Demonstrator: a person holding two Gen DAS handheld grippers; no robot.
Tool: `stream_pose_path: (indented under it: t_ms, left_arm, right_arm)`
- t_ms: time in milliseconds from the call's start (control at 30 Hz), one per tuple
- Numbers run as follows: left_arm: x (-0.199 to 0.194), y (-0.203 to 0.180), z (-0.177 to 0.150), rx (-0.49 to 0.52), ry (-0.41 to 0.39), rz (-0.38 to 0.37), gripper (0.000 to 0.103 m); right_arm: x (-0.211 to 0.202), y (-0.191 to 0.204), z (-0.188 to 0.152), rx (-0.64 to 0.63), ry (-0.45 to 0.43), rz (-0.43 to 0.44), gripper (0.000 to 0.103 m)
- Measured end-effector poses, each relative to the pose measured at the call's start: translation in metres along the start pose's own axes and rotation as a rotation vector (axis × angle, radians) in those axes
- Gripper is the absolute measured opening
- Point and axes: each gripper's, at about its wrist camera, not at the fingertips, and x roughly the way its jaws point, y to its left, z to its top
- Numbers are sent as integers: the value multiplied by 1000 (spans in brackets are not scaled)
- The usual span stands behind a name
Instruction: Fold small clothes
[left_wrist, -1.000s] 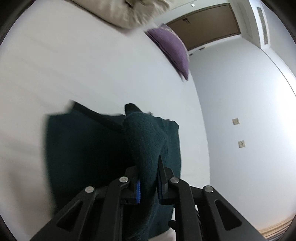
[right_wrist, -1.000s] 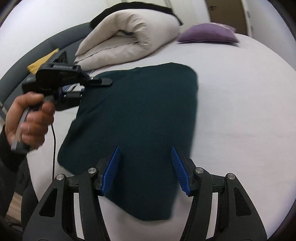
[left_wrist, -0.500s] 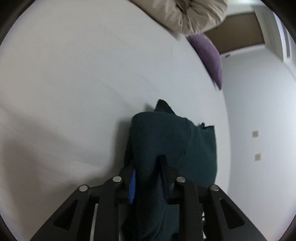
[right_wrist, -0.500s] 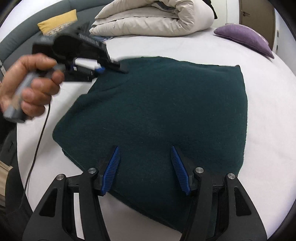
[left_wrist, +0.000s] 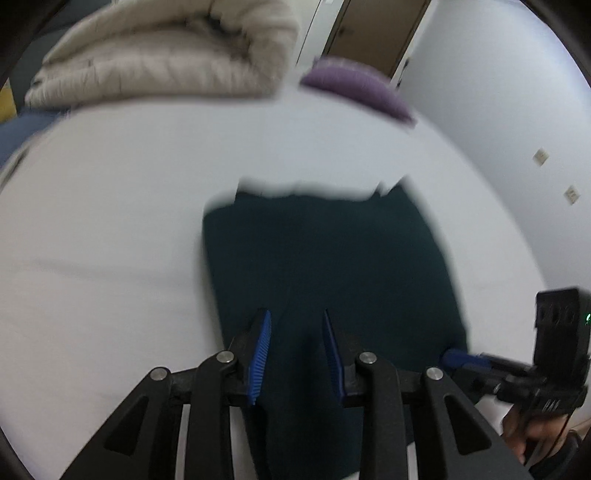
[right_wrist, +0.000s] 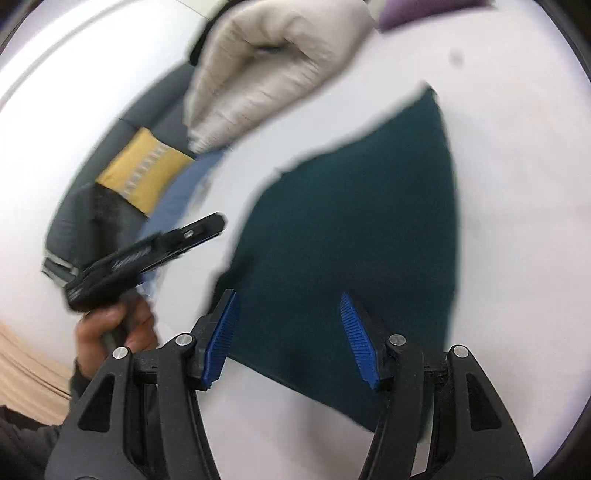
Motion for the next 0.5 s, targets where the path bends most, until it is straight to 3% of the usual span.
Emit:
stream_pose_path:
  t_ms: [100,333,400,500]
  left_arm:
    - [10,5,-16,27,-49,22,27]
    - [-19,5,-28,24,-105,4,31]
    - [-8,1,-35,36,-85,7,31]
    - [-1,6,-38,21,-96,-6,32]
  right_arm:
    - [-3,-22,-14,43,-2,41,38]
    - [-12,-1,-24,-7,14,120,47]
    - [-2,-9,-39,-24,82,75,48]
    - [1,-15,-44,-23,63,118,47]
